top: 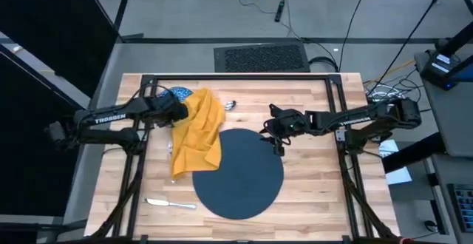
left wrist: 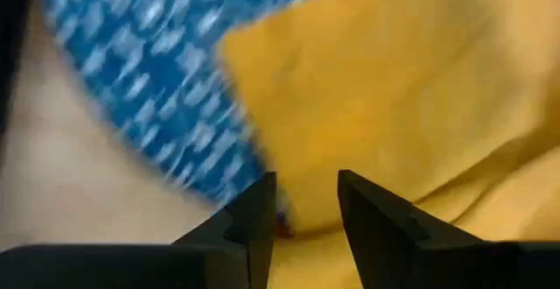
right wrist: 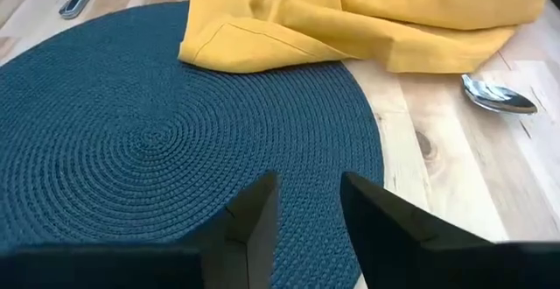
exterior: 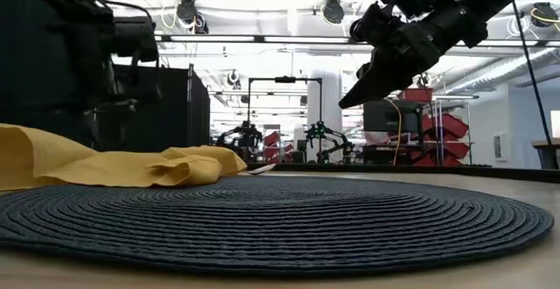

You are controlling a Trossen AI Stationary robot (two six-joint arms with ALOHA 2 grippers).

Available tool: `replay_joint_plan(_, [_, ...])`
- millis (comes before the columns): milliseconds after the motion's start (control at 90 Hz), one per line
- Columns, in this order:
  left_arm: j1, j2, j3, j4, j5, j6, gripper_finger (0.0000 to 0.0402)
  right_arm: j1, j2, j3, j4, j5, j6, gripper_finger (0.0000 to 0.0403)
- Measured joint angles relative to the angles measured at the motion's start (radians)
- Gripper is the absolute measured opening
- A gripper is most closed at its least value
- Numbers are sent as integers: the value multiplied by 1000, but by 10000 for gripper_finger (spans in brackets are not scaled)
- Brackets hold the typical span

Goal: Set table place
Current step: Move the yellow table napkin to the top right of the table

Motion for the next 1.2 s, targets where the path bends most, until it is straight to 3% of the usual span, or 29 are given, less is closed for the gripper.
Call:
replay_joint_plan(233, [-11, 63, 0, 64, -10, 110, 109, 0, 0, 0, 14, 0, 46, 121])
replay_joint_plan(433, [-46, 86, 2, 304, 29, 297, 109, -3, 63, 4, 257, -58, 146, 121])
replay_joint_plan(522, [-43, 82, 18, 358, 29, 418, 109, -10, 128, 50, 262, -73, 128, 121])
replay_joint_plan(722, [-62, 41, 42, 457, 25, 709, 109, -43, 309, 244, 118, -174, -67, 121])
replay_joint_plan(833, [-102, 9, 42, 463, 27, 835, 109, -75, 402, 386, -33, -177, -180, 121])
replay_joint_plan(1011, [-173, -27, 42, 448, 31, 909, 109, -112, 517, 622, -305, -174, -380, 121])
replay_joint_plan(1200, [-218, -85, 42, 375, -6, 909, 109, -127, 642, 835, -464, -167, -554, 121])
